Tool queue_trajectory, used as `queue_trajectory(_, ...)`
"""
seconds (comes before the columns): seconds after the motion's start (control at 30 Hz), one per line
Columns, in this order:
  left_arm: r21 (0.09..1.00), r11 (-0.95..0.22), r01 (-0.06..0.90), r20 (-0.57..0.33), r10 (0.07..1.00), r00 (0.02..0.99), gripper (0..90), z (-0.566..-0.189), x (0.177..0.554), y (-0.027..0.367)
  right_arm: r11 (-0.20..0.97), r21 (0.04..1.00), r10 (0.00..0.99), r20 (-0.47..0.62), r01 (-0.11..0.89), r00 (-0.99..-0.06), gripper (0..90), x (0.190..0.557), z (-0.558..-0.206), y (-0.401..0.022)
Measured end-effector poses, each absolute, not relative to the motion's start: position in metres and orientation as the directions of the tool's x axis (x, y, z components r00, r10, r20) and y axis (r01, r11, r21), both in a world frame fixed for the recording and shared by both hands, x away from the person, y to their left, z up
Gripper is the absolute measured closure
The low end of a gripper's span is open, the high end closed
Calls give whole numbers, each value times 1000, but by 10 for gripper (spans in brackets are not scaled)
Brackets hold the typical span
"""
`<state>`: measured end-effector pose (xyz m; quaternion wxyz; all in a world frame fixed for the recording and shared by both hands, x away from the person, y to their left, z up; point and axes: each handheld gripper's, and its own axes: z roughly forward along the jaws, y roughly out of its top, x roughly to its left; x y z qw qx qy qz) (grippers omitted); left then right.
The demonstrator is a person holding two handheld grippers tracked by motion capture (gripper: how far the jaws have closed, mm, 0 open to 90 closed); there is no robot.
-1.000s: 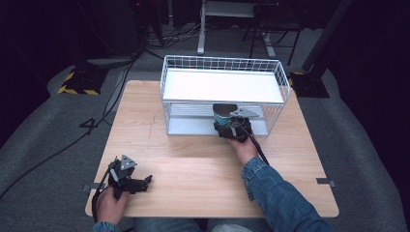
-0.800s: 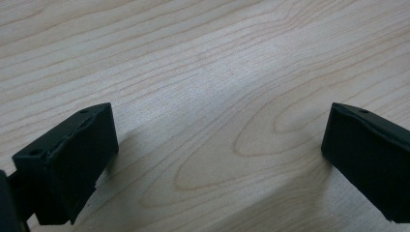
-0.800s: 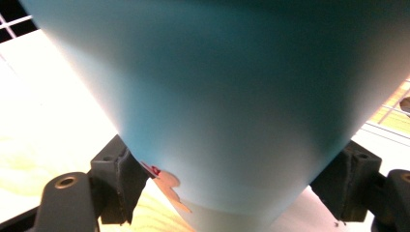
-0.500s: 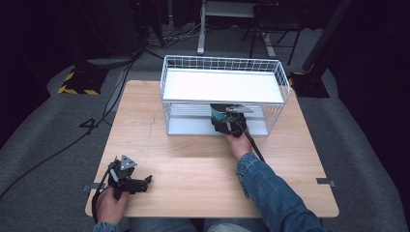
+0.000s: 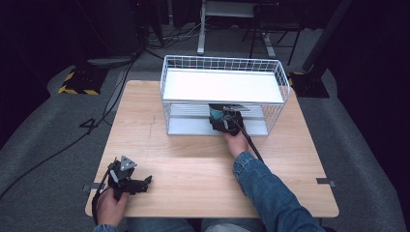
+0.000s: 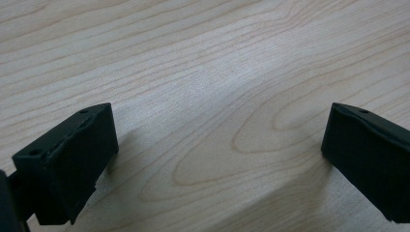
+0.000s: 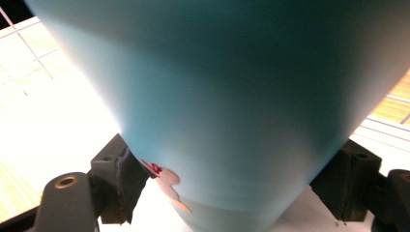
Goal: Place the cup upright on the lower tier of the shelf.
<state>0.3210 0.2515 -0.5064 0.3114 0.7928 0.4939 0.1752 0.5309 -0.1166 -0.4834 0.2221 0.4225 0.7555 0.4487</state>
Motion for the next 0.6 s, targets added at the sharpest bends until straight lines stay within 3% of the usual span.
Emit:
queue_trajectory(0.27,667,-319,674,-29,892,451,0,-506,321,252,247,872,831,35,423,-556,226,533,-486,-117)
queue_trajectory(0.33,667,-320,673,-29,891,453,0,-506,321,252,254,876,829,21,410,-559,170,532,-486,-118)
queue_trajectory(0.6,667,-319,673,-29,892,452,0,-506,321,252,266,884,824,-1,385,-566,103,524,-480,-117)
